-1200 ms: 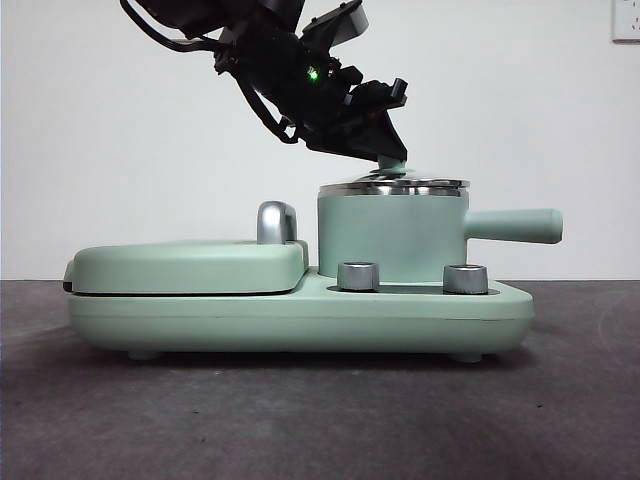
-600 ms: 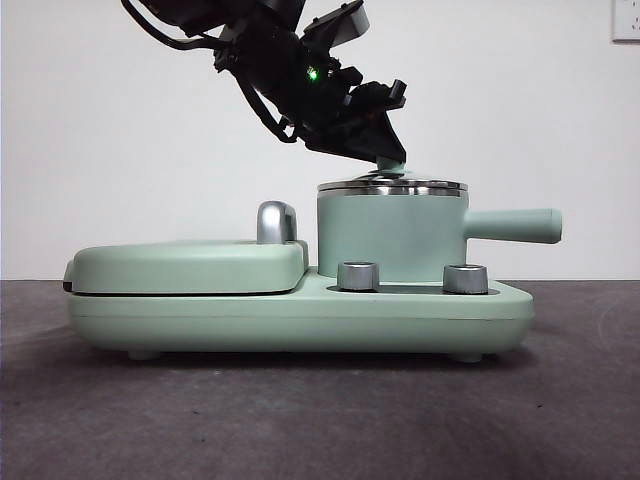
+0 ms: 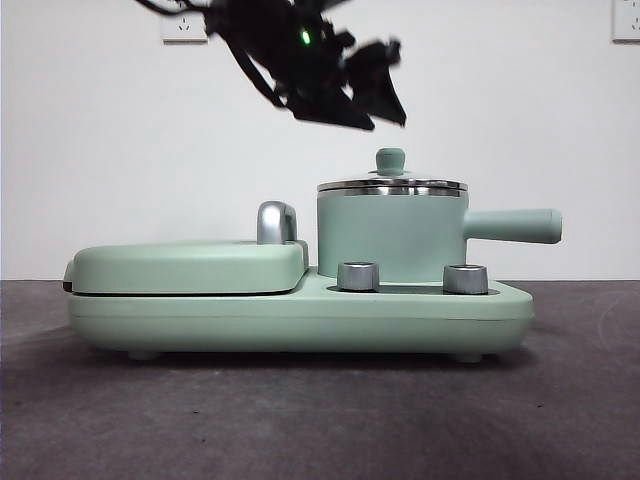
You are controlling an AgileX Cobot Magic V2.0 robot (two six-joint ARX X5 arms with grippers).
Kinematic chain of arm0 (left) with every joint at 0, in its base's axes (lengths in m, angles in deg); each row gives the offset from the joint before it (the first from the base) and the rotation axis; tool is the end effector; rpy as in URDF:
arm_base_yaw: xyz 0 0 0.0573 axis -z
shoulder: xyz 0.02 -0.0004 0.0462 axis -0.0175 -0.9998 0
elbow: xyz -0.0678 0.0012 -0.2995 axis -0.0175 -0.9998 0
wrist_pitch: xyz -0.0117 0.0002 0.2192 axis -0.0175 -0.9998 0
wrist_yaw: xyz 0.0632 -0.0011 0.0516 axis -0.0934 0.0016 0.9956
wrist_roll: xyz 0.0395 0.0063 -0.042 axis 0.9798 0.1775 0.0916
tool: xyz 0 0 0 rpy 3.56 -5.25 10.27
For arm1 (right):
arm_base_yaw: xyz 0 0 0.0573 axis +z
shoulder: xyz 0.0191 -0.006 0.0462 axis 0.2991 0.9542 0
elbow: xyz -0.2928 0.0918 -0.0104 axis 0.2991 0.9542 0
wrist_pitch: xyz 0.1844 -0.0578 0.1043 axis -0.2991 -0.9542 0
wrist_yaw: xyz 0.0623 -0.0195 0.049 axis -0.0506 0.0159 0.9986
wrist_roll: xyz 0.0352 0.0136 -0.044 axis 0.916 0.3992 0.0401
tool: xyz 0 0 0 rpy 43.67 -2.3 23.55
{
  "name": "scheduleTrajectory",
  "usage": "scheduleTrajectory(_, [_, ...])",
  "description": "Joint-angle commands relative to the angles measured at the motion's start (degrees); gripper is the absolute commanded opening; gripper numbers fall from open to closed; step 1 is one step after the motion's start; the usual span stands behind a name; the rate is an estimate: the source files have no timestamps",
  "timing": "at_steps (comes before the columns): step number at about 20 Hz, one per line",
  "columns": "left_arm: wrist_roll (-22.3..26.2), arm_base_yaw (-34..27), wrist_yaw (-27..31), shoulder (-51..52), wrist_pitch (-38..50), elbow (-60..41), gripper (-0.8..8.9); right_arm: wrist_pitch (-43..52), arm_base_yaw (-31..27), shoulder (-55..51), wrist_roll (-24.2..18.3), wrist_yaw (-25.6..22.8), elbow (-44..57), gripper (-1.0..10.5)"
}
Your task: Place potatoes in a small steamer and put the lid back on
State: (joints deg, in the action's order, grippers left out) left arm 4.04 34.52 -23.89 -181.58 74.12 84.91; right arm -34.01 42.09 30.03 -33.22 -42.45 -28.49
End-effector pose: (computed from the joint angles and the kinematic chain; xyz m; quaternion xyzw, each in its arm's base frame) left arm 0.3318 -0.2466 0.3568 0.0976 0.1157 -0.4135 0.8978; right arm 0.0300 0.0127 0.2914 0.0388 0.2919 0.1620 0.9418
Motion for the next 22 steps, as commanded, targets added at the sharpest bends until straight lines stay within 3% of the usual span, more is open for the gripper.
scheduleTrajectory(1, [-7.89,-1.73,-4.11,3.13,-4.92,1.75,2.5,0.79,0.31,0.17,0.61,0.04,-0.26,3.0])
scheduleTrajectory(4, [-14.38,-5.77,-9.11,6.62,-12.55,1.53,2.47,0.98,0.31,0.17,0.61,0.09,-0.26,3.0])
scheduleTrajectory(8, [-15.87,-11.32,-9.14,12.57,-18.88,-3.19,2.47,1.03,0.31,0.24,0.59,0.22,-0.26,3.0])
scheduleTrajectory(15, [-16.06,-16.85,-9.11,29.11,-18.95,-21.88,2.47,1.55,0.31,0.94,0.35,1.84,-0.26,3.0])
scheduleTrajectory(22, [-22.4,-18.12,-9.11,49.51,-19.1,-40.02,2.47,6.99,0.31,6.93,-0.96,6.58,-0.26,3.0])
